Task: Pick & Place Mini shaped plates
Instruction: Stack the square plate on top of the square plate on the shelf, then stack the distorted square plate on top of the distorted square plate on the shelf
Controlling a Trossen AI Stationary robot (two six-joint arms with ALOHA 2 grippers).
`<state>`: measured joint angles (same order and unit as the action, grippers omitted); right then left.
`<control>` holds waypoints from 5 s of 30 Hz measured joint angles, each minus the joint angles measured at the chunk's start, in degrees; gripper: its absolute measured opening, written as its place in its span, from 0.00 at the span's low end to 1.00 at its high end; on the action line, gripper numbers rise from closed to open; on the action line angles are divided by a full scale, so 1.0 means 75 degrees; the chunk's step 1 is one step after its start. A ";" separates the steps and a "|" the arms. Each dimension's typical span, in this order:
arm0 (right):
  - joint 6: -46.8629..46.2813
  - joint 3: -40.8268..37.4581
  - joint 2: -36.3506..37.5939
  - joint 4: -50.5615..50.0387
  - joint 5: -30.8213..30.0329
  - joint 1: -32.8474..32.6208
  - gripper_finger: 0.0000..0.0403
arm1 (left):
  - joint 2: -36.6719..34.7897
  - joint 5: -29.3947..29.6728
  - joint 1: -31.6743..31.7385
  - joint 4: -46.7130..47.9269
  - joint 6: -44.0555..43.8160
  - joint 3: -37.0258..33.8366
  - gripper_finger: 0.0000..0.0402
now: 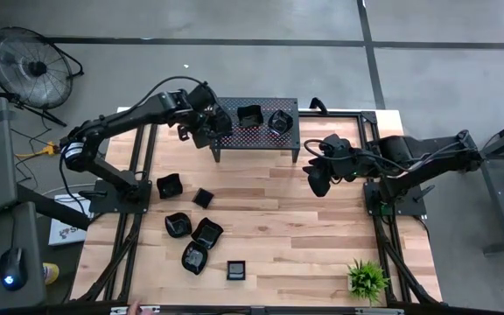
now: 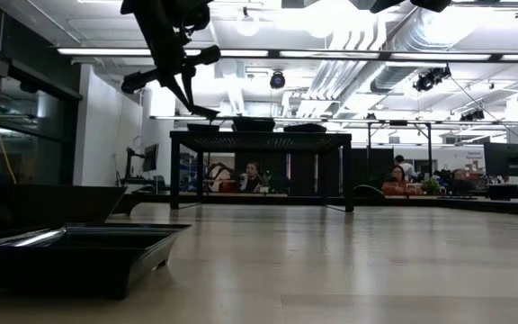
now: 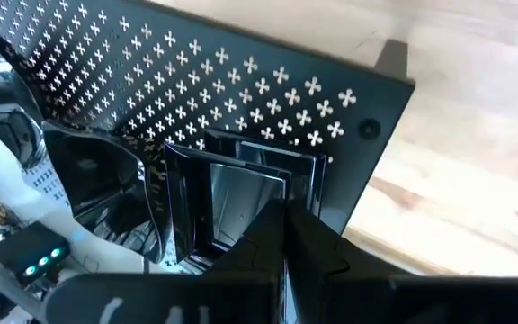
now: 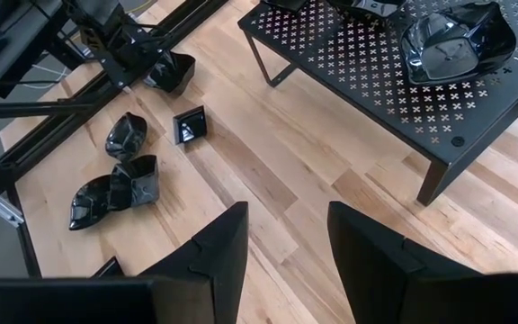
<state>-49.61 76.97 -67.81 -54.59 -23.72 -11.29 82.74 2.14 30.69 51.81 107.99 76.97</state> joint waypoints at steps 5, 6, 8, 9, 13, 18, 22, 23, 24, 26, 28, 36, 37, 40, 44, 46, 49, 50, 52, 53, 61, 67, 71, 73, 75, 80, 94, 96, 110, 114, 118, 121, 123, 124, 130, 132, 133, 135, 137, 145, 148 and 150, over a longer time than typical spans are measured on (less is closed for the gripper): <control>0.0009 0.0000 0.0000 -0.0002 0.0004 0.0000 0.37 | 0.0000 -0.0031 0.0203 -0.0050 0.0019 0.0000 0.00; 0.0009 0.0000 0.0000 -0.0002 0.0005 -0.0001 0.37 | 0.0000 -0.0055 0.0249 -0.0046 0.0019 0.0000 0.00; 0.0009 0.0000 0.0001 -0.0002 0.0005 -0.0002 0.37 | 0.0000 -0.0260 0.0347 -0.0082 0.0038 0.0000 0.00; 0.0012 0.0000 0.0003 -0.0002 0.0005 -0.0003 0.37 | 0.0000 -0.0331 0.0390 -0.0111 0.0111 0.0000 0.00; 0.0012 0.0000 0.0000 -0.0002 0.0002 -0.0001 0.37 | 0.0000 -0.0431 0.0424 -0.0115 0.0197 0.0000 0.00; 0.0005 0.0000 0.0000 -0.0002 -0.0006 0.0000 0.37 | 0.0000 -0.0665 0.0410 -0.0079 0.0330 -0.0002 0.00; -0.0048 0.0001 0.0000 -0.0002 -0.0021 -0.0003 0.37 | -0.0003 -0.0675 0.0410 -0.0189 0.0478 -0.0208 0.00; -0.0058 0.0000 0.0000 -0.0002 -0.0021 -0.0003 0.37 | -0.0003 -0.0667 0.0410 -0.0174 0.0484 -0.0277 0.00; -0.0070 0.0000 0.0000 -0.0002 -0.0021 -0.0001 0.37 | -0.0003 -0.0647 0.0410 -0.0187 0.0486 -0.0345 0.00; -0.0118 0.0000 0.0000 -0.0002 -0.0024 0.0000 0.37 | -0.0003 -0.0620 0.0410 -0.0246 0.0487 -0.0475 0.00; -0.0128 0.0000 0.0000 -0.0002 -0.0024 0.0000 0.37 | -0.0003 -0.0617 0.0410 -0.0300 0.0487 -0.0513 0.00; -0.0204 0.0001 0.0000 -0.0002 -0.0027 -0.0002 0.37 | -0.0003 -0.0622 0.0410 -0.0753 0.0485 -0.0516 0.00; -0.0204 0.0000 0.0000 -0.0002 -0.0026 0.0000 0.37 | -0.0003 -0.0649 0.0410 -0.0733 0.0490 -0.0516 0.00; -0.0209 0.0000 0.0002 -0.0002 -0.0027 -0.0002 0.37 | -0.0003 -0.0755 0.0410 -0.0696 0.0547 -0.0516 0.00; -0.0212 0.0000 0.0000 -0.0003 -0.0072 -0.0001 0.37 | -0.0003 -0.0762 0.0410 -0.0665 0.0554 -0.0516 0.00; -0.0212 0.0001 0.0000 -0.0002 -0.0101 0.0000 0.37 | -0.0003 -0.0767 0.0410 -0.0656 0.0560 -0.0516 0.00; -0.0212 0.0000 0.0000 -0.0004 -0.0111 -0.0001 0.37 | -0.0003 -0.0780 0.0410 -0.0622 0.0558 -0.0516 0.00; -0.0212 0.0000 0.0000 -0.0003 -0.0114 0.0000 0.37 | -0.0003 -0.0780 0.0410 -0.0610 0.0554 -0.0516 0.00; -0.0212 0.0000 0.0000 -0.0002 -0.0134 0.0000 0.37 | -0.0003 -0.0783 0.0410 -0.0511 0.0552 -0.0516 0.00; -0.0212 0.0000 0.0000 -0.0002 -0.0134 -0.0001 0.37 | -0.0003 -0.0791 0.0410 -0.0463 0.0550 -0.0516 0.00; -0.0212 0.0001 0.0001 -0.0002 -0.0187 -0.0001 0.37 | -0.0003 -0.0794 0.0410 -0.0485 0.0544 -0.0516 0.00; -0.0271 0.0000 0.0000 -0.0002 -0.0190 0.0000 0.37 | -0.0003 -0.0800 0.0410 -0.0489 0.0541 -0.0516 0.01; -0.0271 0.0000 0.0000 -0.0002 -0.0178 -0.0001 0.37 | -0.0003 -0.0639 0.0413 -0.0489 0.0525 -0.0516 0.04; -0.0271 0.0000 0.0000 -0.0002 -0.0175 -0.0002 0.37 | -0.0003 -0.0610 0.0413 -0.0489 0.0517 -0.0516 0.07; -0.0271 0.0000 0.0000 -0.0002 -0.0172 0.0000 0.37 | -0.0003 -0.0608 0.0413 -0.0489 0.0510 -0.0516 0.09; -0.0271 0.0000 -0.0009 -0.0001 -0.0169 0.0000 0.37 | -0.0003 -0.0606 0.0413 -0.0496 0.0298 -0.0516 0.14; -0.0265 0.0000 -0.0009 -0.0002 -0.0162 0.0000 0.37 | -0.0003 -0.0539 0.0410 -0.0542 -0.0283 -0.0516 0.25; -0.0267 0.0000 -0.0009 -0.0002 -0.0161 -0.0003 0.37 | -0.0003 -0.0441 0.0410 -0.0550 -0.0375 -0.0516 0.27; -0.0185 0.0000 -0.0009 -0.0003 -0.0127 -0.0001 0.37 | -0.0503 0.0677 0.0273 -0.0062 -0.3076 -0.0519 0.31; -0.0128 0.0000 -0.0009 -0.0005 -0.0108 -0.0002 0.37 | -0.0837 0.0607 0.0132 0.0490 -0.4304 -0.0517 0.31; -0.0102 0.0000 -0.0009 -0.0005 -0.0098 -0.0003 0.37 | -0.1140 0.0291 -0.0022 0.1291 -0.5579 -0.0513 0.31; -0.0040 0.0000 -0.0009 -0.0005 -0.0065 0.0000 0.37 | -0.1239 0.0071 -0.0194 0.1917 -0.6405 -0.0517 0.31; -0.0002 0.0000 -0.0009 -0.0005 -0.0062 0.0000 0.37 | -0.1264 0.0020 -0.0390 0.2249 -0.7018 -0.0516 0.31; 0.0021 0.0000 -0.0009 -0.0005 -0.0065 0.0000 0.37 | -0.1251 0.0029 -0.0486 0.2387 -0.7320 -0.0516 0.31; 0.0112 0.0000 -0.0009 -0.0005 -0.0066 -0.0003 0.37 | -0.1243 0.0053 -0.1146 0.2975 -0.8970 -0.0516 0.31; 0.0138 0.0000 -0.0009 -0.0005 -0.0067 0.0000 0.37 | -0.1244 0.0211 -0.1393 0.3075 -0.9469 -0.0516 0.31; 0.0140 0.0000 -0.0009 -0.0005 -0.0067 0.0000 0.37 | -0.1251 0.0293 -0.1517 0.3127 -0.9699 -0.0516 0.31; 0.0143 0.0000 -0.0009 -0.0008 -0.0067 -0.0002 0.37 | -0.1278 0.0371 -0.1771 0.3211 -1.0072 -0.0542 0.31; 0.0164 0.0000 -0.0009 -0.0005 -0.0066 -0.0001 0.37 | -0.1380 0.0389 -0.2039 0.3156 -1.0456 -0.0699 0.31; 0.0225 0.0000 -0.0009 -0.0006 -0.0026 0.0000 0.37 | -0.2587 0.0194 -0.2847 0.2357 -1.2338 -0.2511 0.31; 0.0275 0.0000 -0.0009 -0.0007 -0.0024 -0.0001 0.37 | -0.3060 0.0193 -0.3156 0.2373 -1.3268 -0.2996 0.31; 0.0277 0.0000 -0.0009 -0.0007 -0.0026 -0.0001 0.37 | -0.3335 0.0214 -0.3389 0.2364 -1.3767 -0.3227 0.31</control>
<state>-47.53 76.97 -67.88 -54.64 -23.92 -11.30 57.73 3.75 5.27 69.54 4.74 52.77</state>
